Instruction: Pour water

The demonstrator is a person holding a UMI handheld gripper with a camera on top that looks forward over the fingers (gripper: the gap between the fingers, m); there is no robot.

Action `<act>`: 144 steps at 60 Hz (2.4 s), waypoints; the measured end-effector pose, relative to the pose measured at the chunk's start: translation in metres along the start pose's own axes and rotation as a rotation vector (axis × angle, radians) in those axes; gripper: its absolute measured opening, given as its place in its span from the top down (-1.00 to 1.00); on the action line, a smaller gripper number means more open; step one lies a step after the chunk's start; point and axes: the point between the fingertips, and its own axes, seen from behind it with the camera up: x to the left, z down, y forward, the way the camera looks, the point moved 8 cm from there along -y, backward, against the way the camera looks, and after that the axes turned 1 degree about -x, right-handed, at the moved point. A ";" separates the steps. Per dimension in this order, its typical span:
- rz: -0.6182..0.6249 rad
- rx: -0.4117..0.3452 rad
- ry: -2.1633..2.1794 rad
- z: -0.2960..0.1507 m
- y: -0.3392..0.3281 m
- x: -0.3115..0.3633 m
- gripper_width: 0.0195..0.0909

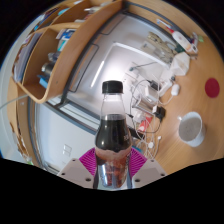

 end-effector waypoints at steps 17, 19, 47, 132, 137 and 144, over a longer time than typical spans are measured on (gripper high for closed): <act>-0.003 -0.018 0.578 0.001 0.003 -0.032 0.49; 0.001 -0.025 0.622 0.000 0.003 -0.038 0.49; 0.075 0.080 0.934 0.009 0.010 -0.072 0.47; 0.456 -0.152 -1.005 -0.205 -0.044 -0.243 0.04; 0.465 -0.117 -1.029 -0.201 -0.046 -0.246 -0.54; 0.458 -0.059 -1.024 -0.187 -0.059 -0.248 -0.71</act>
